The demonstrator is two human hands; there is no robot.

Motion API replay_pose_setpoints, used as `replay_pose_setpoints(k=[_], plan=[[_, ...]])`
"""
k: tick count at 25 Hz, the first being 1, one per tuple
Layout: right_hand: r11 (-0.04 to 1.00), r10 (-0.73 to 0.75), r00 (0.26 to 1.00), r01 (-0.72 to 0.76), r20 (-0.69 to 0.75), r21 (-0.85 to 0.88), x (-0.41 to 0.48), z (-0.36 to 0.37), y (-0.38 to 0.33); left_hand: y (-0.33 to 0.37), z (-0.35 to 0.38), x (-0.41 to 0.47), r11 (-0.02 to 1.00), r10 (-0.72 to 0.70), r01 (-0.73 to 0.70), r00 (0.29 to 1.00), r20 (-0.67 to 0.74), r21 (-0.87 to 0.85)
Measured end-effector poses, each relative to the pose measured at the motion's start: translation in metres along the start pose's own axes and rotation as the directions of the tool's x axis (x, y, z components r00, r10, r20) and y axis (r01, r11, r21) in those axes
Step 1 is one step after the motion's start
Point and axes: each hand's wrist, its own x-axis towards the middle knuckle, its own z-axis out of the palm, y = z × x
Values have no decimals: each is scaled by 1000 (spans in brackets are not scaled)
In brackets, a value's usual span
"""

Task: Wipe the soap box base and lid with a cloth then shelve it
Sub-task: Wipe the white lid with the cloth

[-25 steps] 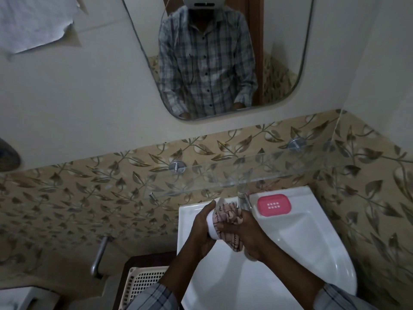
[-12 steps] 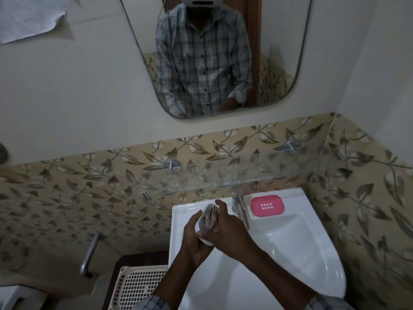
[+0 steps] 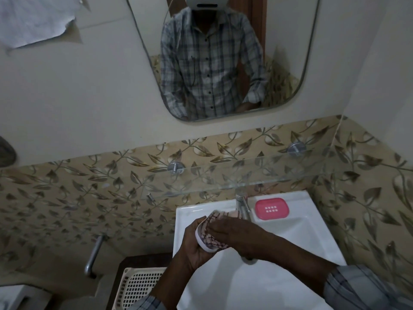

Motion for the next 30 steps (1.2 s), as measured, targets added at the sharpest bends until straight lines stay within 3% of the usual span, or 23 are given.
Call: replay_pose_setpoints(k=[2,3,5,7,8,9,10,11,12,13,14,17,18,20,22,23,25,26,28,30], plan=[[968,170,985,-164,14,-190,12,-5,-12,6,5,2,993,85,-82,996,-32,85],[946,275,961,-270,1,-180,20,-8,-23,6,8,3,984,131,-122,990,-59,130],[895,445,895,-445,34,11,37,-19,-35,2,9,9,963,224,-193,961,-161,189],[756,560,801,-599,212,265,48,-28,-35,-4,4,10,959,255,-218,944,-211,182],[622,596,745,-664,300,414,49,-33,-32,-7,2,7,952,279,-246,943,-183,182],[397,622,681,-699,386,595,48,-35,-30,-8,1,3,938,319,-291,937,-143,187],[62,628,618,-646,474,761,47,-36,-25,-5,-1,0,923,358,-336,929,-97,188],[-294,581,595,-484,556,824,44,-36,-20,-2,-1,-2,909,382,-364,922,-57,203],[-564,522,599,-291,607,773,38,-35,-15,2,-2,-4,910,365,-354,931,-12,217],[-699,496,610,-142,618,701,30,-32,-9,6,-2,-6,915,335,-329,942,16,232],[-732,509,626,-47,591,680,21,-33,-2,8,-3,-9,913,313,-317,948,58,257],[-658,609,638,75,471,749,-2,-35,11,11,-10,-17,820,293,-338,941,168,462],[-622,649,599,64,469,780,-9,-34,14,11,-11,-19,749,311,-347,936,163,565],[-521,766,430,-20,477,854,-19,-31,21,10,-3,-21,599,351,-307,931,102,740],[-409,854,303,-112,423,906,-21,-27,24,7,8,-19,351,468,-285,878,96,892],[-348,875,297,-167,383,923,-18,-28,21,4,14,-16,180,533,-264,836,131,948],[-119,878,404,-332,255,936,-6,-31,6,-5,24,-7,-162,640,-174,731,237,971],[58,860,480,-426,171,903,1,-28,-3,-10,28,-2,-240,683,-143,677,272,960],[382,805,594,-500,-14,777,15,-21,-23,-15,34,0,-251,732,-162,613,297,954],[546,752,636,-456,-172,703,19,-18,-35,-15,36,-3,-226,725,-221,612,315,949]])
